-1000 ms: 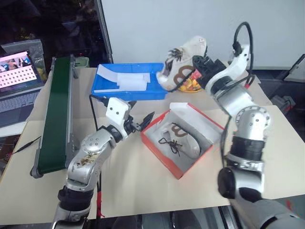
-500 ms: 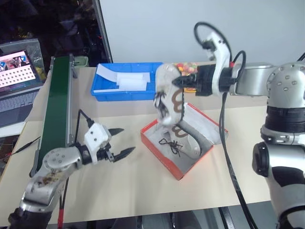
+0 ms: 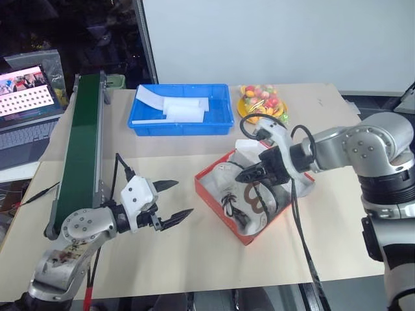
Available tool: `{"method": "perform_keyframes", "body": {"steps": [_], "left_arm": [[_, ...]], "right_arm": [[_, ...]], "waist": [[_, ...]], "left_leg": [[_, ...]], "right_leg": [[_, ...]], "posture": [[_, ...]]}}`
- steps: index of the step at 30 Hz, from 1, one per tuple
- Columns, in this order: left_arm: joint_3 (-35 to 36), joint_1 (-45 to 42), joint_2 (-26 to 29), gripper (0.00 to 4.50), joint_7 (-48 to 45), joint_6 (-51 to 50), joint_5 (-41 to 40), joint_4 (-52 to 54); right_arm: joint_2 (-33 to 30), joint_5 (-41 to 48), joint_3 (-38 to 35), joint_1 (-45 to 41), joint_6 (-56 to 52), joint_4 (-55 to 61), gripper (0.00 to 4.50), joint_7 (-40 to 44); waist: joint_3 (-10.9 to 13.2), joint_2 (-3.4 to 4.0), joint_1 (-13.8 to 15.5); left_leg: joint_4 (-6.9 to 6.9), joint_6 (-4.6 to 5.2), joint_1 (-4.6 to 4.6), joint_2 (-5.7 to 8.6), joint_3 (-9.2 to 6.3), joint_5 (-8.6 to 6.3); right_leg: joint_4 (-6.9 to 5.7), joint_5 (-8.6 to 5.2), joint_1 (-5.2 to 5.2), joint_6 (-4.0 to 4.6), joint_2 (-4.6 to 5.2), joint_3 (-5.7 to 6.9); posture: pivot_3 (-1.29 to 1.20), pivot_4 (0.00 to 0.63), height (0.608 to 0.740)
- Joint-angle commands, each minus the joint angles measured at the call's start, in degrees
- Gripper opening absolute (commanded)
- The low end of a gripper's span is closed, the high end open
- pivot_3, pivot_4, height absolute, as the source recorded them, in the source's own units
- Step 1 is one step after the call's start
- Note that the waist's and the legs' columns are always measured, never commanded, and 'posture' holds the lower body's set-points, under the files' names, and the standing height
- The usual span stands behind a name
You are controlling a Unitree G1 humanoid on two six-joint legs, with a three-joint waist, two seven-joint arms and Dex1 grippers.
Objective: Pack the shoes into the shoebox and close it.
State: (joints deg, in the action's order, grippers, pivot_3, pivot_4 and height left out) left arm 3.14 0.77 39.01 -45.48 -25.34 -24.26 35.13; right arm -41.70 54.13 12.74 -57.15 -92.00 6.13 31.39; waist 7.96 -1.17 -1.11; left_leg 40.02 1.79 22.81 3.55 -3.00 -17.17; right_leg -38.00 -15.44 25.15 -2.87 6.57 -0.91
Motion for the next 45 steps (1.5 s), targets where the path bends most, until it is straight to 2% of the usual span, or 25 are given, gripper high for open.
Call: {"method": "perform_keyframes", "body": {"steps": [1, 16, 19, 21, 25, 29, 34, 40, 45], "left_arm": [[-0.43, -0.57, -0.31, 4.16, 0.72, -0.14, -0.87, 2.36], [-0.03, -0.97, -0.14, 4.16, 0.38, -0.24, -1.47, 1.07], [-0.21, -0.48, -0.58, 4.16, 0.98, -0.07, -1.02, 1.05], [-0.23, -0.69, -0.98, 4.16, 1.44, -0.31, -1.26, 1.22], [-0.61, -0.33, -1.42, 4.16, 1.90, -0.65, -1.37, 1.90], [-1.07, -0.25, -1.92, 4.16, 2.58, -1.17, -1.55, 2.29], [-1.67, -0.33, -2.52, 4.16, 3.25, -1.73, -1.70, 2.52], [-1.66, -1.11, -2.52, 4.16, 3.66, -2.00, -1.76, 2.00], [-1.61, -1.80, -2.60, 4.16, 4.23, -2.88, -1.97, 2.44]], "right_arm": [[0.16, -3.18, 0.74, -0.57, 2.50, -0.73, 0.33, 2.03], [-1.13, -14.55, 9.24, -2.58, 10.49, -3.30, 0.33, 11.50], [-0.38, -22.18, 14.53, -6.21, 18.78, -6.64, 0.33, 13.12], [-0.42, -24.41, 16.69, -4.24, 20.10, -4.60, 0.33, 12.77], [0.97, -24.01, 15.60, 2.31, 16.32, 0.30, 0.33, 10.45], [0.28, -28.48, 17.19, 6.91, 19.35, 2.29, 0.33, 8.37], [-1.19, -35.18, 19.39, 7.49, 25.08, 1.21, 0.33, 8.07], [-0.37, -39.05, 17.46, 5.75, 28.65, -0.75, 0.33, 7.64], [1.41, -41.01, 16.58, 8.43, 29.22, -0.24, 0.33, 6.65]], "waist": [[0.00, 0.00, 0.10], [0.00, 0.00, 0.13], [0.00, 0.00, -0.12], [0.00, 0.00, -0.07], [-0.03, -0.05, 0.36], [-0.04, -0.06, 0.41], [-0.04, -0.06, 0.36], [-0.03, -0.06, 0.44], [-0.03, -0.06, 0.37]], "left_leg": [[0.02, 0.00, 0.00, 0.01, 0.00, 0.00], [0.08, 0.00, 0.00, 0.02, 0.00, 0.00], [0.10, 0.00, 0.00, 0.04, 0.02, 0.00], [0.11, -0.02, -0.03, 0.04, 0.02, 0.01], [0.12, -0.04, -0.05, 0.02, -0.04, 0.01], [0.14, -0.03, 0.00, 0.10, -0.08, 0.01], [0.19, -0.03, -0.06, 0.10, -0.06, 0.01], [0.38, -0.06, -0.12, 0.11, -0.06, 0.03], [0.37, -0.07, -0.11, 0.10, -0.05, 0.04]], "right_leg": [[-0.01, 0.00, 0.00, 0.00, 0.01, 0.00], [-0.02, 0.00, -0.01, 0.00, 0.00, 0.02], [-0.02, 0.00, 0.02, 0.00, 0.00, -0.01], [0.00, 0.00, 0.02, 0.00, 0.00, -0.01], [-0.02, 0.00, -0.04, 0.00, 0.01, 0.02], [-0.05, 0.01, -0.03, -0.02, 0.05, 0.04], [0.01, 0.01, -0.05, -0.02, 0.04, 0.04], [-0.07, 0.02, -0.12, -0.01, 0.02, -0.01], [-0.07, 0.02, -0.09, 0.00, 0.00, -0.02]], "posture": [[0.00, 0.150, 0.724], [0.00, 0.150, 0.724], [0.00, 0.150, 0.724], [0.00, 0.150, 0.724], [0.00, 0.150, 0.724], [0.00, 0.150, 0.724], [0.00, 0.150, 0.724], [0.00, 0.150, 0.724], [0.00, 0.150, 0.724]]}}
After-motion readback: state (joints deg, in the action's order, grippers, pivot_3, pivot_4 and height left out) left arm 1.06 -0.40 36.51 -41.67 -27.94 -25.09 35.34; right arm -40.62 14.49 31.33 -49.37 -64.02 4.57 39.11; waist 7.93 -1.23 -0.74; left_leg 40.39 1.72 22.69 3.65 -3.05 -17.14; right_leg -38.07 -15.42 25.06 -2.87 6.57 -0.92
